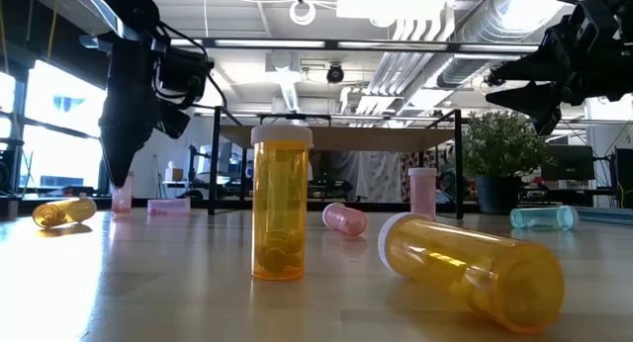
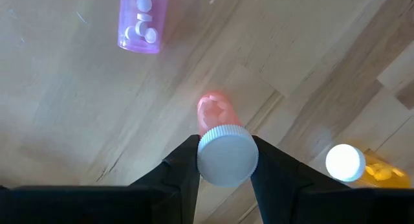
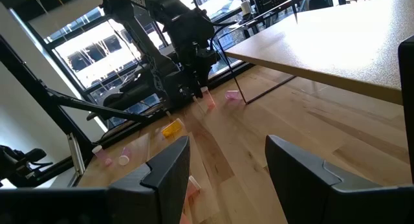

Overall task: Pick and place medicine bottles onto shelf by color
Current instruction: Put the top red pill bottle on the shelf

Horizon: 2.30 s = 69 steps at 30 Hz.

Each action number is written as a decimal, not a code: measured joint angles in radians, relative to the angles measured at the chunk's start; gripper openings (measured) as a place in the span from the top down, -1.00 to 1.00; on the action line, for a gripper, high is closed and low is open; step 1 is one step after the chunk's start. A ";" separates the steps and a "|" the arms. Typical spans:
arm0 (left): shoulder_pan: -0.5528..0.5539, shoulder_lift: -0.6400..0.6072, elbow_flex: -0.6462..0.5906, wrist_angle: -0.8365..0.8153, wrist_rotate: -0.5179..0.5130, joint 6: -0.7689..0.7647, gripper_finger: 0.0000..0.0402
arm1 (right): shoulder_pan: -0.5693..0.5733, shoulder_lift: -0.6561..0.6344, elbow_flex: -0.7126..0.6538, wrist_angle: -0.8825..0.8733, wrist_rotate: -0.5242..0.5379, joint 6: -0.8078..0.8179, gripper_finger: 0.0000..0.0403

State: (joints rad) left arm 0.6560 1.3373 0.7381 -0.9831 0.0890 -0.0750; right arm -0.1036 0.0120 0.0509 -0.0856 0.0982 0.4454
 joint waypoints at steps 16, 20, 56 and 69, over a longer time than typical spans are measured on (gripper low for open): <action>-0.039 -0.079 0.128 -0.157 0.060 -0.026 0.45 | 0.000 0.000 0.000 0.000 0.000 0.000 0.04; -0.067 -0.091 0.195 -0.218 0.061 -0.049 0.45 | 0.000 0.000 0.000 0.000 0.000 0.000 0.04; 0.063 0.380 1.243 -0.500 0.012 0.085 0.45 | 0.000 0.000 0.000 0.005 0.010 0.079 0.04; 0.183 0.633 1.499 -0.560 -0.008 0.078 0.45 | 0.000 0.001 0.000 0.003 0.032 0.108 0.04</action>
State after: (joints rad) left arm 0.8394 1.9703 2.2368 -1.5429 0.0811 0.0031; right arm -0.1039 0.0131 0.0509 -0.0822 0.1307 0.5533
